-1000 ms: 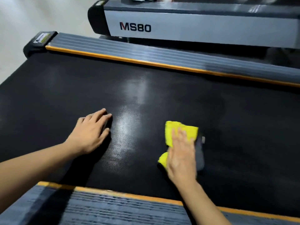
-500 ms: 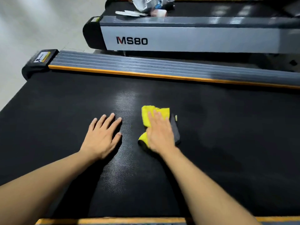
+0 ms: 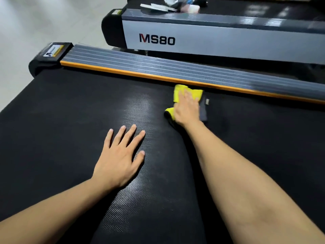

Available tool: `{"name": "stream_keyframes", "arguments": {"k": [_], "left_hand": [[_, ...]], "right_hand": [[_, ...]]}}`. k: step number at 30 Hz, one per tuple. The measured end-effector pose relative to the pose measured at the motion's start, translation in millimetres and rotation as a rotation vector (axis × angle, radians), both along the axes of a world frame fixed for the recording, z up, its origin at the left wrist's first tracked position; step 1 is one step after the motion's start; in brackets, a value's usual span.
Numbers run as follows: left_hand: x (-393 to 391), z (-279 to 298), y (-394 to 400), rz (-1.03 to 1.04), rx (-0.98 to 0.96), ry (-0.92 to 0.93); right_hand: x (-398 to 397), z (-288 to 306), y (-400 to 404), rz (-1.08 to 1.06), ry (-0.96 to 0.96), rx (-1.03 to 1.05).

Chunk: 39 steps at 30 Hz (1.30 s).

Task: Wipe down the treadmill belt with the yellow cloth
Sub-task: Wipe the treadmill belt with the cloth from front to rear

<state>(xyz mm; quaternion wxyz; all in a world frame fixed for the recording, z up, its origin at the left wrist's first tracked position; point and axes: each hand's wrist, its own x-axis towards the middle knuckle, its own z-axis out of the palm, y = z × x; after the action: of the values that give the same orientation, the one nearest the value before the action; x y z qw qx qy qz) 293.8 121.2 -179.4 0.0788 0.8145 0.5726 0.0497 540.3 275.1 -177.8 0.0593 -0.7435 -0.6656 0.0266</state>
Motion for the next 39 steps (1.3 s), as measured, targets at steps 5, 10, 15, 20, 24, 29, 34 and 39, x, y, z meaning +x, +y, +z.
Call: {"name": "stream_keyframes", "arguments": {"k": [5,10,15,20,24,29,34,39], "left_hand": [[-2,0,0,0.000,0.009,0.022],[-4,-1,2,0.004,-0.006,0.027],[-1,-3,2,0.019,-0.009,0.028],[1,-1,2,0.022,-0.014,0.030],[1,-1,2,0.024,-0.010,0.034],[-5,-1,3,-0.001,-0.024,0.016],[-4,-1,2,0.009,-0.019,0.008],[1,-2,2,0.028,-0.009,0.000]], "right_hand": [[-76,-2,3,0.348,0.084,-0.013],[11,-3,15,0.089,0.077,0.047],[98,-7,1,-0.230,0.080,0.058],[39,-9,13,-0.185,0.098,0.069],[-68,-9,10,0.208,0.064,0.034],[-74,-3,-5,0.301,0.120,0.013],[44,-5,-12,-0.112,0.097,0.051],[72,-5,-23,-0.297,0.089,0.045]]}}
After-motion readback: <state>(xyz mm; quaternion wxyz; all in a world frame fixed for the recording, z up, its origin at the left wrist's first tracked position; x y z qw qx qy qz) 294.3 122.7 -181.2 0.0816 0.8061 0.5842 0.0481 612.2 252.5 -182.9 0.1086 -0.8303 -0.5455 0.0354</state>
